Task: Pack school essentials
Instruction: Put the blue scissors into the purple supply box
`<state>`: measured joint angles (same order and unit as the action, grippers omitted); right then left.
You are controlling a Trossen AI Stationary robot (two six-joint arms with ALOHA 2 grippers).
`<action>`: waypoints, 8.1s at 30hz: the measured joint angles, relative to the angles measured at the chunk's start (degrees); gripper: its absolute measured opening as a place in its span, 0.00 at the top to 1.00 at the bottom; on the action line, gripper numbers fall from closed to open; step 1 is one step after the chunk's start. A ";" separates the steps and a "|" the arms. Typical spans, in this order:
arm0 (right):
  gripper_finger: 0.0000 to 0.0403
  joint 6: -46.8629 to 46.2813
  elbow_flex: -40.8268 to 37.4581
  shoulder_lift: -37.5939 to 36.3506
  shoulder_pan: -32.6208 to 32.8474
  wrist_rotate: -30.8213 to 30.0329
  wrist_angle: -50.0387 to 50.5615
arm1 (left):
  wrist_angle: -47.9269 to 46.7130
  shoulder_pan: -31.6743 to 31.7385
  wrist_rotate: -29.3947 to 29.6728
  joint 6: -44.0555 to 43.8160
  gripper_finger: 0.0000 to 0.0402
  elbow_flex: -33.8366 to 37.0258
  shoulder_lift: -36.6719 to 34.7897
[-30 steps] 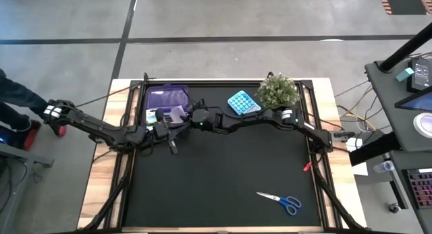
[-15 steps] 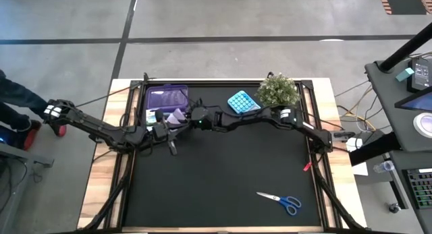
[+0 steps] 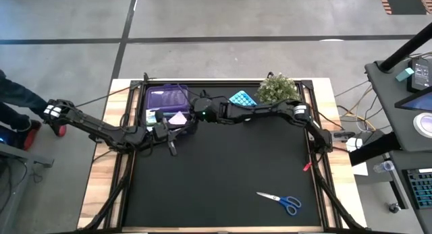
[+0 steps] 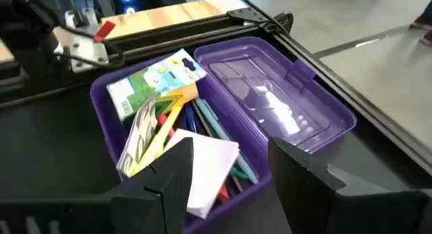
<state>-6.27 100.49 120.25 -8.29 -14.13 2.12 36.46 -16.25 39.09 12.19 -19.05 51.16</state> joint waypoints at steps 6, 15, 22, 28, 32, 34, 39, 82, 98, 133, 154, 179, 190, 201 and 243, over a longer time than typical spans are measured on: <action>0.57 3.35 -5.16 -5.77 0.37 0.04 3.65 | -0.78 0.00 -0.02 -0.06 1.00 0.02 -0.02; 0.61 3.33 -19.61 -17.64 2.97 0.66 2.86 | -1.02 0.00 0.00 -1.25 1.00 0.02 0.17; 0.62 3.32 -28.48 -23.28 7.52 0.63 -0.85 | -0.96 0.00 0.00 -1.33 1.00 0.02 0.44; 0.62 3.35 -31.68 -25.30 9.57 0.63 -2.88 | -0.94 0.00 0.00 -1.39 1.00 0.02 0.46; 0.63 3.34 -31.93 -25.38 9.94 0.63 -2.85 | -0.91 0.00 0.00 -1.49 1.00 0.02 0.46; 0.63 3.31 -31.93 -25.38 9.94 0.63 -2.85 | -0.95 0.00 0.00 -1.49 1.00 0.02 0.46; 0.63 3.31 -31.93 -25.38 9.94 0.61 -2.85 | -0.95 0.00 0.00 -1.49 1.00 0.02 0.46; 0.70 2.60 -31.41 -25.64 14.60 0.66 9.44 | -0.97 -0.02 0.00 -2.58 1.00 0.02 0.46; 0.80 -29.79 -31.48 -32.27 33.22 7.75 49.62 | -0.93 -0.02 0.00 -2.91 1.00 0.02 0.48; 0.35 -62.81 -33.81 -19.58 51.67 21.11 50.34 | -0.95 -0.04 0.00 -5.84 1.00 0.02 2.46; 0.49 -58.77 -33.64 -17.24 51.01 16.08 47.21 | -0.91 0.00 0.00 -5.81 1.00 0.02 2.43; 0.91 -50.76 -32.41 -17.84 50.14 12.72 45.03 | -0.87 0.00 0.25 -5.81 1.00 0.02 2.39; 0.90 -45.07 -31.54 -26.58 46.69 0.97 45.54 | -0.44 0.00 0.24 -5.81 1.00 0.02 2.38; 0.89 -26.77 -34.14 -35.21 41.00 -11.34 28.65 | -0.21 0.00 0.23 -5.80 1.00 0.02 2.38; 0.89 -3.95 -55.80 -24.86 24.02 26.25 -73.56 | 19.73 0.39 -41.86 -10.47 1.00 -4.13 19.23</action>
<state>-10.22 44.69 95.39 15.73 12.12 -71.43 56.19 -15.86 -2.76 1.72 -23.18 70.38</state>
